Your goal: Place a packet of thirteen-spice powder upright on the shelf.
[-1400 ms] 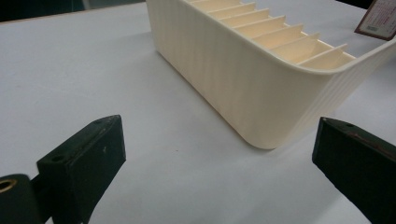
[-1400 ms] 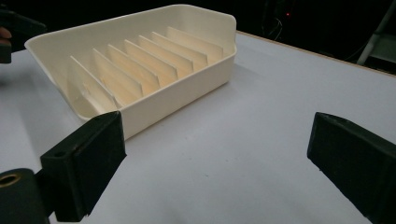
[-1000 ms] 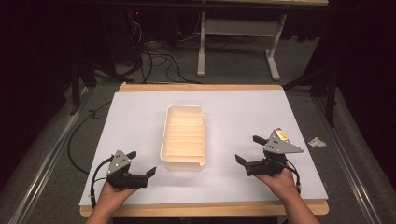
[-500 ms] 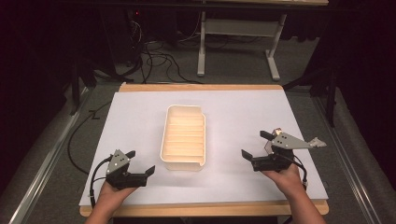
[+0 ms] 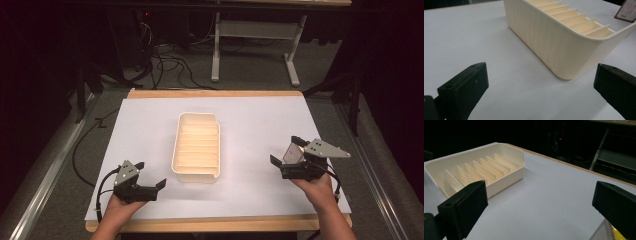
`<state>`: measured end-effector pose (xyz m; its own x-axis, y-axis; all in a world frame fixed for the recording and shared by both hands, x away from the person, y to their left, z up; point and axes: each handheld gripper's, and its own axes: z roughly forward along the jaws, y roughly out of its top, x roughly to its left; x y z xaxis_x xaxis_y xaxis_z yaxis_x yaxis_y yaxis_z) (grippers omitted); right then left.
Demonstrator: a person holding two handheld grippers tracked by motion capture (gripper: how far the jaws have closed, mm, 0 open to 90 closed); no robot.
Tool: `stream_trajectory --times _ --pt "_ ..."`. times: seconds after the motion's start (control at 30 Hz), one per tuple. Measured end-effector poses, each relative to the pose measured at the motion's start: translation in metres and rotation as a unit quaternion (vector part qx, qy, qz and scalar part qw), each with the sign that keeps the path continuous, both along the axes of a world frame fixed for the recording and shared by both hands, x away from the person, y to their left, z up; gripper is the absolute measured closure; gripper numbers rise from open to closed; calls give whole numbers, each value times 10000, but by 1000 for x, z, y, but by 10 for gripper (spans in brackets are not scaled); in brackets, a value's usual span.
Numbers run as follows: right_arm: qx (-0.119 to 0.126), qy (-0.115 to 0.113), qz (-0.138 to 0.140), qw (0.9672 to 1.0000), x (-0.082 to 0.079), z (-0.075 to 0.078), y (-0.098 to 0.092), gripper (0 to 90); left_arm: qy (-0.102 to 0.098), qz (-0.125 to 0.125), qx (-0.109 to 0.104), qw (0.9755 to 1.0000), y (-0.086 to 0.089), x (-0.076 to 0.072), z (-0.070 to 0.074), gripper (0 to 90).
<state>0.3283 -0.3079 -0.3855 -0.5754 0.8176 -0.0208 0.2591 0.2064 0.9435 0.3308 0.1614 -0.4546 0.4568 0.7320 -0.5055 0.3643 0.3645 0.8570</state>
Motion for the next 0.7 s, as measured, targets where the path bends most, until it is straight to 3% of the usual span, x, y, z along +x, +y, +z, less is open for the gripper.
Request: stream_trajectory --times 0.4,0.7 --pt "-22 5 -508 9987 0 -1 -26 0 -65 18 -42 10000 0 -1 1 2" --pt "-4 157 -943 9954 3 -16 -45 5 -37 37 -16 10000 1 -1 1 3"
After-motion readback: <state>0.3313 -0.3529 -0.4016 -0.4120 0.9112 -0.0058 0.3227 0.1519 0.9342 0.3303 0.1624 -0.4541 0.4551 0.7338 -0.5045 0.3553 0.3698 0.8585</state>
